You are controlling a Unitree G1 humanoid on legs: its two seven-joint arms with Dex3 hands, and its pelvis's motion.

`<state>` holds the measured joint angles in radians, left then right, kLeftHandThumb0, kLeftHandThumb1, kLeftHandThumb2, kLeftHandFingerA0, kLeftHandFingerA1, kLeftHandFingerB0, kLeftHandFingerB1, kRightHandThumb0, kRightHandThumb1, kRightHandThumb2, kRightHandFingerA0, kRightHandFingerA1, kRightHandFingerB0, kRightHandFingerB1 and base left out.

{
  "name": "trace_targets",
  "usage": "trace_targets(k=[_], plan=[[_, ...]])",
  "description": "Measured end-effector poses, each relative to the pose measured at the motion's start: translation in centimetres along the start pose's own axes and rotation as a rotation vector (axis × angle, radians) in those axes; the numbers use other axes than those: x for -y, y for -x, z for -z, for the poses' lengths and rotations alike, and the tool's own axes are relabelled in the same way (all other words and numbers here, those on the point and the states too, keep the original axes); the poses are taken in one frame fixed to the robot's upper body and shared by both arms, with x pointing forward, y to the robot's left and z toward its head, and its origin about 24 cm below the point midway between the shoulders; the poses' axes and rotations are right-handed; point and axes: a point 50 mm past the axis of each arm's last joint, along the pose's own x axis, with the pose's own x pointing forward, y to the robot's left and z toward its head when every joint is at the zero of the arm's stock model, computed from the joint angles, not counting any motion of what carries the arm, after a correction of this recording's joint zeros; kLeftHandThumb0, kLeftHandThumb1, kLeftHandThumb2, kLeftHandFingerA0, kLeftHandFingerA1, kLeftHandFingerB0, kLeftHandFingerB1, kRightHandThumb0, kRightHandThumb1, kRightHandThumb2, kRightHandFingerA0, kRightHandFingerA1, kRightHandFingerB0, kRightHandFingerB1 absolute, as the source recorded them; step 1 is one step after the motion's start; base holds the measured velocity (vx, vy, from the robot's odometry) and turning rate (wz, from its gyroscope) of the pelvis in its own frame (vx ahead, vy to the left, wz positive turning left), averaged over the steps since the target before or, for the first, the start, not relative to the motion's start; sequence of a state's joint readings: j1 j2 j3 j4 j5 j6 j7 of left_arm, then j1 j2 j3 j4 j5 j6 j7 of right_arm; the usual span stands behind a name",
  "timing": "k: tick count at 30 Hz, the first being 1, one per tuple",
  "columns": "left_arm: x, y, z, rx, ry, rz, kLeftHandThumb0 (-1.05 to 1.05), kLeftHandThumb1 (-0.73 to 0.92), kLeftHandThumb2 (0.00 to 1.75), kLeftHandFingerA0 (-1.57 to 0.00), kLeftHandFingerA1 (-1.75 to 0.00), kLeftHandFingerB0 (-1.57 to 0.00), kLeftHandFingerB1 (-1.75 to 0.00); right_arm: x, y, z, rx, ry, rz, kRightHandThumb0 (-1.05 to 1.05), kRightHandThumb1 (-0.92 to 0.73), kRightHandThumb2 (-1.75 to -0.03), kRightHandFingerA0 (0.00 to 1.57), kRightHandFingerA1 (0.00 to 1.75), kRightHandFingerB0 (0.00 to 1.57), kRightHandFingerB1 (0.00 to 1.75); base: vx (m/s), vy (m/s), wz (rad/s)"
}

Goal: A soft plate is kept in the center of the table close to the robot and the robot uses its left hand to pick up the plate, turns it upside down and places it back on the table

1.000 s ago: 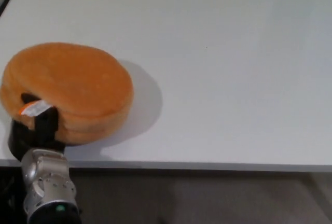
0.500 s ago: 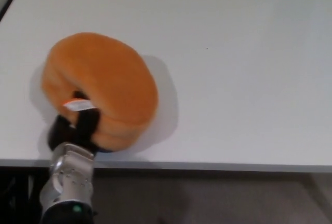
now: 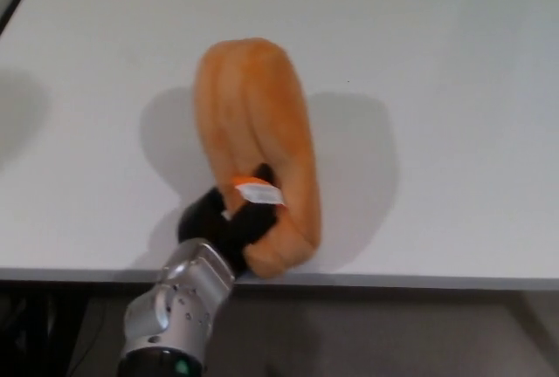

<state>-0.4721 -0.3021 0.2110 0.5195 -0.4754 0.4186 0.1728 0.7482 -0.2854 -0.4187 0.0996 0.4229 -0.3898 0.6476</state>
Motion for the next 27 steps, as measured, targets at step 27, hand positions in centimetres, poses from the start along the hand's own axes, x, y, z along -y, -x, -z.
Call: trace_targets(k=[27], plan=[[-0.7,0.8,1.4,-0.102,-0.049,-0.038,-0.45,0.33,1.08,-1.56,-1.58,-1.36,-1.48,0.7,0.3,-0.9,-0.004,-0.036,0.012,-0.63,-0.88,-0.67,0.3,0.58,0.04,0.22,0.0,0.0,0.0]])
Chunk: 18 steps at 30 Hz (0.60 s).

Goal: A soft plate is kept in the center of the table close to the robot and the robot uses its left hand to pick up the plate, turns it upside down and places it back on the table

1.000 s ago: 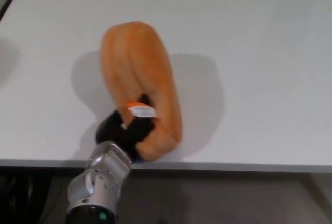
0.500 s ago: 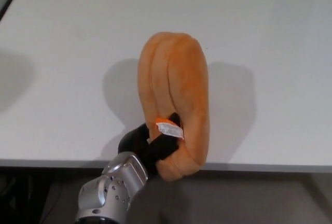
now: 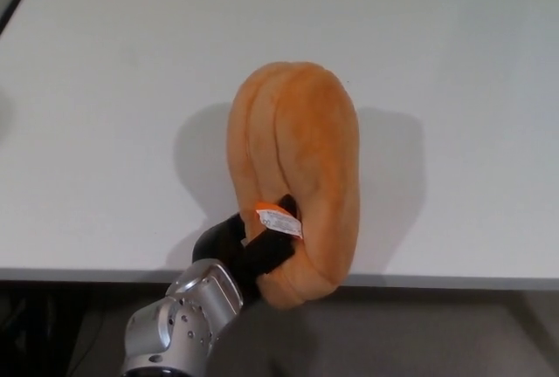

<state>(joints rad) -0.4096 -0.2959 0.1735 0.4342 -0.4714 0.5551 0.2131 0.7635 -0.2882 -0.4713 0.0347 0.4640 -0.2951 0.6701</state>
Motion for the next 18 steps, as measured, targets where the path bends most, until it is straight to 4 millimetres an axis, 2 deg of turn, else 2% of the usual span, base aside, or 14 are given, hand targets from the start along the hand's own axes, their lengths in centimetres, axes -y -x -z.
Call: trace_targets(k=[3,4,5,6,7,9,10,11,12,13,14,15,17,18], plan=[[-0.3,0.1,-0.3,0.015,0.011,-0.022,-0.51,0.32,1.07,-1.56,-1.57,-1.39,-1.45,0.0,0.0,0.0,-0.003,-0.002,-0.001,-0.63,-0.88,-0.67,0.3,0.6,0.05,0.23,0.0,0.0,0.0],[-0.4,0.1,-0.4,0.021,0.015,-0.03,-0.56,0.34,1.09,-1.57,-1.5,-1.41,-1.43,0.0,0.0,0.1,-0.004,-0.003,-0.002,-0.66,-0.7,-1.03,0.28,0.62,0.04,0.3,0.0,0.0,0.0],[-0.4,0.1,-0.5,0.027,0.018,-0.035,-0.56,0.34,1.09,-1.57,-1.5,-1.41,-1.43,0.0,0.1,0.1,-0.005,-0.003,-0.003,-0.66,-0.7,-1.03,0.28,0.62,0.04,0.3,0.0,0.0,0.0],[-0.5,0.1,-0.7,0.043,0.017,-0.049,-0.61,0.36,1.09,-1.56,-1.48,-1.42,-1.4,0.0,0.1,0.1,-0.008,-0.005,-0.004,-0.65,-0.7,-1.03,0.29,0.63,0.03,0.33,0.0,0.0,0.0],[-0.5,0.2,-0.9,0.061,0.014,-0.065,-0.64,0.42,1.09,-1.51,-1.48,-1.38,-1.41,0.0,0.1,0.3,-0.013,-0.007,-0.004,-0.66,-0.86,-0.67,0.32,0.6,0.09,0.28,0.0,0.0,0.0],[-0.7,0.2,-1.2,0.084,0.011,-0.094,-0.67,0.48,1.09,-1.46,-1.49,-1.34,-1.43,0.1,0.2,0.4,-0.018,-0.01,-0.006,-0.67,-0.87,-0.67,0.32,0.59,0.1,0.27,0.0,0.0,0.0],[-0.7,0.2,-1.4,0.101,0.01,-0.103,-0.39,0.45,1.11,-1.4,-1.34,-1.37,-1.33,0.1,0.2,0.4,-0.018,-0.01,-0.007,-0.67,-0.69,-1.03,0.29,0.62,0.03,0.35,0.0,0.0,0.0],[-0.6,0.2,-1.5,0.117,0.005,-0.109,-0.39,0.45,1.11,-1.4,-1.34,-1.37,-1.33,0.0,0.2,0.4,-0.018,-0.01,-0.008,-0.67,-0.69,-1.03,0.29,0.62,0.03,0.35,0.0,0.0,0.0],[-0.7,0.2,-1.8,0.136,-0.001,-0.117,-0.87,0.74,0.79,-0.93,-1.54,-0.81,-1.56,0.0,0.2,0.4,-0.019,-0.009,-0.008,-0.65,-0.86,-0.68,0.32,0.59,0.09,0.26,0.0,0.0,0.0],[-0.7,0.2,-2.0,0.155,-0.009,-0.125,-0.87,0.74,0.79,-0.93,-1.54,-0.81,-1.56,0.0,0.2,0.4,-0.019,-0.009,-0.009,-0.65,-0.86,-0.68,0.32,0.59,0.09,0.26,0.0,0.0,0.0],[-0.8,0.2,-2.4,0.176,-0.025,-0.136,-1.01,0.82,0.65,-0.39,-1.27,-0.29,-1.08,0.0,0.2,0.4,-0.02,-0.01,-0.009,-0.66,-0.87,-0.67,0.33,0.59,0.1,0.27,0.0,0.0,0.0],[-0.9,0.2,-2.6,0.196,-0.046,-0.143,-1.05,0.84,0.66,-0.33,-1.12,-0.24,-0.96,0.0,0.2,0.4,-0.02,-0.011,-0.01,-0.67,-0.7,-1.03,0.28,0.62,0.03,0.35,0.0,0.0,0.0],[-1.2,0.3,-3.5,0.247,-0.108,-0.16,-1.05,0.84,0.67,-0.24,-1.03,-0.17,-0.89,0.1,0.2,0.5,-0.024,-0.013,-0.011,-0.67,-0.7,-1.03,0.28,0.62,0.03,0.35,0.0,0.0,0.0],[-1.4,0.4,-4.0,0.276,-0.141,-0.169,-1.05,0.84,0.67,-0.2,-1.07,-0.15,-0.95,0.1,0.3,0.6,-0.026,-0.015,-0.011,-0.69,-0.69,-1.03,0.28,0.61,0.04,0.33,0.0,0.0,0.0]])
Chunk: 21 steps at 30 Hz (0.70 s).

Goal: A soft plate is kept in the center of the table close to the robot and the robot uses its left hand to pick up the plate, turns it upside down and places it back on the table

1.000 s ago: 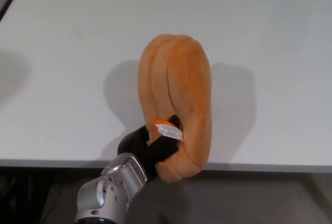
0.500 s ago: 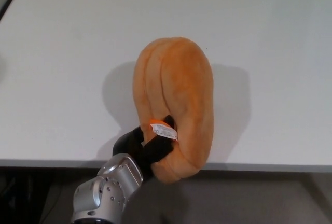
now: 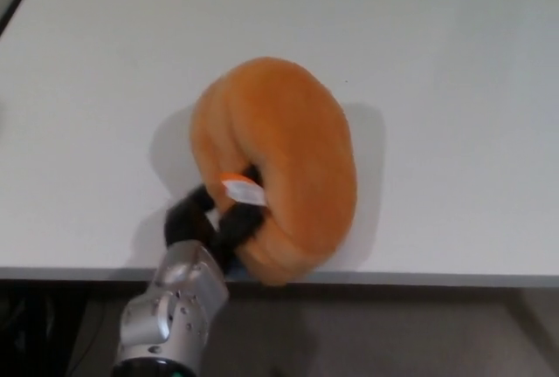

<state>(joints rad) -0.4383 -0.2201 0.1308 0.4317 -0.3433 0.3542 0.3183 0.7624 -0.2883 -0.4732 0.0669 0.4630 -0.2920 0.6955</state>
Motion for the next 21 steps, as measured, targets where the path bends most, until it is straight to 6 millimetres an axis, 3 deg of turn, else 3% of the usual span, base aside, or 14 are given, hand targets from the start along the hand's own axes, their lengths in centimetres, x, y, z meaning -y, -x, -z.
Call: trace_targets(k=[2,3,5,6,9,10,11,12,13,17,18,19,20,21], plan=[[-0.7,-0.1,-1.0,0.064,-0.074,-0.011,-1.05,0.84,0.67,-0.21,-1.09,-0.19,-0.98,0.0,0.0,0.0,0.0,-0.001,-0.003,-0.68,-0.7,-1.03,0.28,0.61,0.04,0.34,0.0,0.0,0.0],[-1.0,-0.2,-1.4,0.089,-0.106,-0.016,-1.05,0.61,1.17,-0.39,-0.96,-0.24,-0.83,0.0,0.0,0.0,0.0,0.0,-0.003,-0.68,-0.7,-1.03,0.28,0.61,0.04,0.34,0.0,0.0,0.0],[-1.5,-0.2,-2.1,0.142,-0.169,-0.018,-1.04,0.59,1.14,-0.33,-0.94,-0.21,-0.81,0.1,0.1,0.0,0.001,0.002,-0.002,-0.7,-0.7,-1.03,0.29,0.61,0.04,0.34,0.0,0.0,0.0],[-1.6,-0.2,-2.3,0.155,-0.187,-0.018,-1.05,0.81,0.67,-0.13,-1.05,-0.11,-0.89,0.1,0.1,0.0,0.001,0.002,-0.002,-0.69,-0.69,-1.03,0.29,0.62,0.03,0.35,0.0,0.0,0.0],[-1.9,-0.2,-2.4,0.171,-0.25,0.005,-1.05,0.79,0.71,0.0,-1.03,0.0,-0.89,0.2,0.1,0.1,0.002,0.002,-0.001,-0.73,-0.7,-1.03,0.3,0.62,0.05,0.31,0.0,0.0,0.0],[-1.9,-0.2,-2.4,0.172,-0.255,0.008,-1.05,0.8,0.73,0.0,-0.64,0.0,-0.5,0.2,0.1,0.1,0.002,0.002,-0.001,-0.74,-0.69,-1.03,0.3,0.63,0.05,0.3,0.0,0.0,0.0],[-1.9,-0.1,-2.5,0.173,-0.28,0.028,-1.05,0.8,0.73,0.0,-0.64,0.0,-0.5,0.2,0.1,0.1,0.004,0.002,-0.006,-0.74,-0.69,-1.03,0.3,0.63,0.05,0.3,0.0,0.0,0.0],[-1.9,-0.1,-2.7,0.172,-0.307,0.048,-1.05,0.8,0.78,0.0,-0.39,0.0,-0.2,0.2,0.1,0.0,0.009,0.003,-0.011,-0.71,-0.85,-0.67,0.28,0.55,0.07,0.25,0.0,0.0,0.0],[-1.9,-0.1,-2.8,0.173,-0.324,0.06,-1.05,0.75,0.8,0.0,-0.23,0.0,-0.02,0.2,0.1,-0.1,0.012,0.004,-0.015,-0.73,-0.69,-1.02,0.24,0.59,0.06,0.3,0.0,0.0,0.0],[-1.9,0.0,-3.0,0.16,-0.412,0.11,-1.05,0.78,0.82,0.0,-0.23,0.0,0.0,0.1,0.1,-0.1,0.017,0.004,-0.028,-0.73,-0.87,-0.67,0.3,0.56,0.09,0.26,0.0,0.0,0.0],[-1.9,0.0,-3.0,0.153,-0.435,0.121,-1.05,0.81,0.75,0.0,-0.12,0.0,0.0,0.1,0.1,-0.2,0.02,0.005,-0.031,-0.74,-0.7,-1.04,0.28,0.61,0.04,0.33,0.0,0.0,0.0],[-1.9,0.1,-3.1,0.148,-0.458,0.132,-1.05,0.8,0.82,0.0,-0.17,0.0,0.0,0.1,0.0,-0.3,0.024,0.007,-0.035,-0.72,-0.87,-0.67,0.3,0.55,0.09,0.25,0.0,0.0,0.0],[-1.8,0.1,-3.3,0.141,-0.488,0.145,-1.05,0.8,0.82,0.0,-0.17,0.0,0.0,0.1,0.0,-0.4,0.028,0.009,-0.038,-0.72,-0.87,-0.67,0.3,0.55,0.09,0.25,0.0,0.0,0.0],[-1.7,0.1,-3.4,0.135,-0.51,0.156,-1.05,0.81,0.77,0.0,-0.17,0.0,0.0,0.1,0.0,-0.5,0.03,0.01,-0.039,-0.75,-0.7,-1.04,0.27,0.6,0.05,0.33,0.0,0.0,0.0]])
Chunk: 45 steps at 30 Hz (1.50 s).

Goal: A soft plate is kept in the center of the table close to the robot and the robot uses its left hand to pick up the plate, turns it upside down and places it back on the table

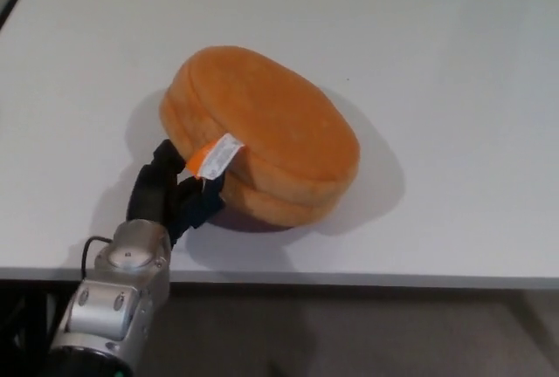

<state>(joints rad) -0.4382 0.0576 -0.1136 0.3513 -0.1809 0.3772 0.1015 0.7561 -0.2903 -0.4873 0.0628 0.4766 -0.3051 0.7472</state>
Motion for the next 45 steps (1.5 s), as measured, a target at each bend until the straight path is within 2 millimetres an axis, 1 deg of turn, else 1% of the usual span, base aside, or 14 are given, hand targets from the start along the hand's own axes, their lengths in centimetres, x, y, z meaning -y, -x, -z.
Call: trace_targets(k=[9,10,11,21,22,26,27,31,35,37,38,39,40,45], plan=[[-0.1,0.2,-1.1,-0.052,-0.165,0.102,-1.05,0.79,0.78,0.0,-0.23,0.0,0.0,0.1,-0.1,0.2,-0.002,-0.005,0.001,-0.78,-0.7,-1.04,0.27,0.59,0.05,0.33,0.0,0.0,0.0],[-0.1,0.3,-1.2,-0.062,-0.198,0.115,-1.05,0.76,0.73,0.0,-0.15,0.0,0.0,0.1,-0.1,0.2,-0.003,-0.005,-0.001,-0.76,-0.86,-0.67,0.31,0.53,0.11,0.27,0.0,0.0,0.0],[-0.2,0.4,-1.2,-0.072,-0.224,0.124,-1.05,0.73,0.72,0.0,-0.15,0.0,0.0,0.1,-0.1,0.2,-0.003,-0.006,-0.003,-0.77,-0.7,-1.04,0.27,0.58,0.05,0.34,0.0,0.0,0.0],[-1.0,1.7,-1.3,-0.148,-0.541,0.168,-1.05,0.7,0.74,0.0,-0.47,0.0,-0.18,0.0,-0.2,-0.2,0.001,-0.004,-0.016,-0.74,-0.69,-1.03,0.27,0.59,0.05,0.37,0.0,0.0,0.0],[-1.1,1.8,-1.3,-0.152,-0.559,0.168,-1.05,0.58,1.16,0.0,-0.52,0.0,-0.32,-0.1,-0.2,-0.3,0.001,-0.004,-0.017,-0.77,-0.71,-1.04,0.28,0.59,0.05,0.34,0.0,0.0,0.0],[-1.6,2.9,-1.1,-0.15,-0.627,0.186,-1.05,0.65,1.19,0.0,-0.78,0.0,-0.41,0.1,-0.1,0.0,-0.011,-0.01,-0.011,-0.76,-0.86,-0.66,0.32,0.53,0.1,0.25,0.0,0.0,0.0],[-1.5,3.2,-1.1,-0.144,-0.639,0.198,-1.05,0.7,0.81,0.0,-1.06,0.0,-0.58,0.1,-0.1,0.0,-0.011,-0.01,-0.011,-0.78,-0.71,-1.04,0.3,0.62,0.06,0.32,0.0,0.0,0.0],[0.0,4.8,-1.6,-0.077,-0.671,0.294,-1.05,0.7,0.76,-0.12,-1.02,0.0,-0.58,0.2,-0.2,-0.3,-0.008,0.002,-0.022,-0.72,-0.87,-0.68,0.33,0.55,0.1,0.28,0.0,0.0,0.0],[0.9,6.3,-2.3,-0.033,-0.696,0.385,-1.05,0.68,0.7,-0.06,-0.96,0.0,-0.51,0.1,-0.2,-0.5,-0.01,0.008,-0.033,-0.78,-0.72,-1.05,0.31,0.62,0.06,0.33,0.0,0.0,0.0],[1.1,6.8,-2.5,-0.033,-0.689,0.424,-1.05,0.62,1.12,0.0,-0.77,0.0,-0.45,0.2,-0.2,-0.5,-0.015,0.008,-0.037,-0.75,-0.7,-1.04,0.29,0.61,0.04,0.36,0.0,0.0,0.0],[1.1,6.9,-2.6,-0.042,-0.679,0.448,-0.43,0.01,0.84,-0.09,-0.61,-0.03,-0.57,0.2,-0.2,-0.5,-0.018,0.008,-0.04,-0.78,-0.7,-1.04,0.32,0.62,0.07,0.37,0.0,0.0,0.0],[1.0,6.9,-2.6,-0.051,-0.67,0.464,-0.43,0.01,0.84,-0.09,-0.61,-0.03,-0.57,0.2,-0.2,-0.5,-0.019,0.007,-0.043,-0.78,-0.7,-1.04,0.32,0.62,0.07,0.37,0.0,0.0,0.0],[0.9,6.9,-2.7,-0.062,-0.66,0.478,-1.05,0.64,0.67,-0.18,-0.72,-0.12,-0.59,0.2,-0.2,-0.5,-0.021,0.007,-0.045,-0.77,-0.86,-0.66,0.33,0.6,0.1,0.31,0.0,0.0,0.0],[0.5,6.9,-2.7,-0.136,-0.608,0.563,-1.05,0.63,0.64,-0.16,-0.81,-0.13,-0.66,0.1,-0.2,-0.6,-0.024,0.01,-0.063,-0.78,-0.69,-1.04,0.4,0.68,0.05,0.37,0.0,0.0,0.0]])
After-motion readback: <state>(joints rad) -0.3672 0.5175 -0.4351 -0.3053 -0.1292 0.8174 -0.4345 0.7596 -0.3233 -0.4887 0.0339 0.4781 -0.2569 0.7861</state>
